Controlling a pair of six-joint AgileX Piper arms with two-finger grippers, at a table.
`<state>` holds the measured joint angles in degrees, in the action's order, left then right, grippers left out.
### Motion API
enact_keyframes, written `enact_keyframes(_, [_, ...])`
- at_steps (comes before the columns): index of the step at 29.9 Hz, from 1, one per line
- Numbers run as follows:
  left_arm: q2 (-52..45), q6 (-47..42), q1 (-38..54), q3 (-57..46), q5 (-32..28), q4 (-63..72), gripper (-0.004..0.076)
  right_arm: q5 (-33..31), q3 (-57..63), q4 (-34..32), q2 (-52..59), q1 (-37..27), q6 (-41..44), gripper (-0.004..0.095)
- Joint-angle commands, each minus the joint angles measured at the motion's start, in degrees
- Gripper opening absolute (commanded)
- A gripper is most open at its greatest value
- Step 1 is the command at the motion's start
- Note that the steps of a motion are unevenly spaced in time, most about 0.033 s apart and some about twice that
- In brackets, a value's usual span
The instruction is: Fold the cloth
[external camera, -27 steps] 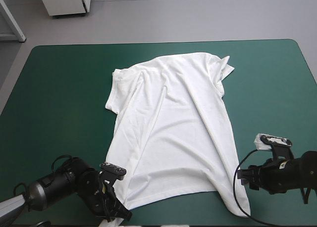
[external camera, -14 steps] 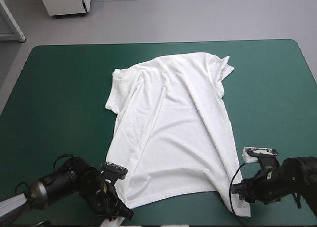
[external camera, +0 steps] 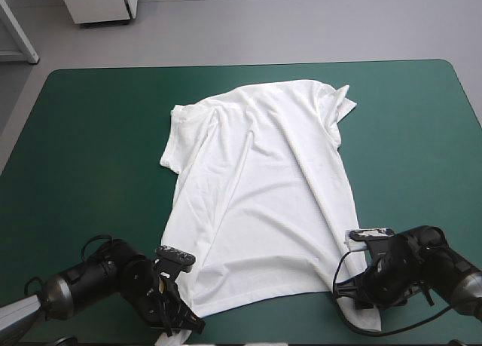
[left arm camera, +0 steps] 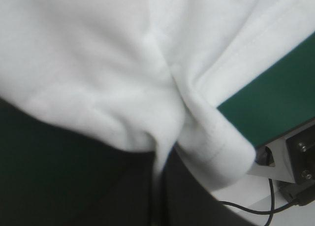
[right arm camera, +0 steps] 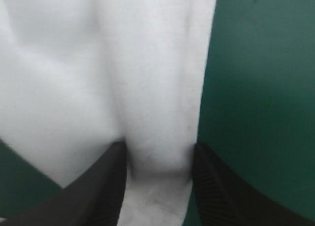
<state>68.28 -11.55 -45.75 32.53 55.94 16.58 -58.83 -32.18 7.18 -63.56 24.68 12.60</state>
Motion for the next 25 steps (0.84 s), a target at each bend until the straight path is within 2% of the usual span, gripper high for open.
enact_keyframes(1, [0.3,-0.2,-0.3,0.3,-3.1,-0.3,-0.0009,0.9,0.5,-0.5,-2.4,1.4,1.6,0.0386])
enact_keyframes(3, [0.3,-0.2,-0.3,0.3,-3.3,-0.3,-0.0009,0.9,1.9,-0.2,-3.5,2.1,2.7,0.0351])
enact_keyframes(5, [0.3,-0.2,-0.3,0.3,-3.3,-0.3,-0.0009,0.7,3.6,1.3,-3.8,2.6,3.5,0.0243])
enact_keyframes(8, [0.3,-0.2,-0.3,0.3,-3.3,-0.7,-0.0009,0.4,4.2,2.8,-3.3,2.8,3.6,-0.0026])
enact_keyframes(11, [0.3,-0.4,-0.3,1.1,-3.0,-1.9,-0.0009,0.3,2.2,2.9,-1.7,2.8,4.2,-0.0019])
enact_keyframes(16, [-0.2,-0.6,-0.3,8.4,2.9,-7.6,-0.0009,-2.5,-7.4,3.0,3.0,2.8,5.2,-0.0019])
enact_keyframes(25, [-2.3,-1.8,-0.3,38.2,12.3,-26.0,-0.0009,-5.8,-35.9,-5.3,5.0,2.8,5.3,-0.0019])
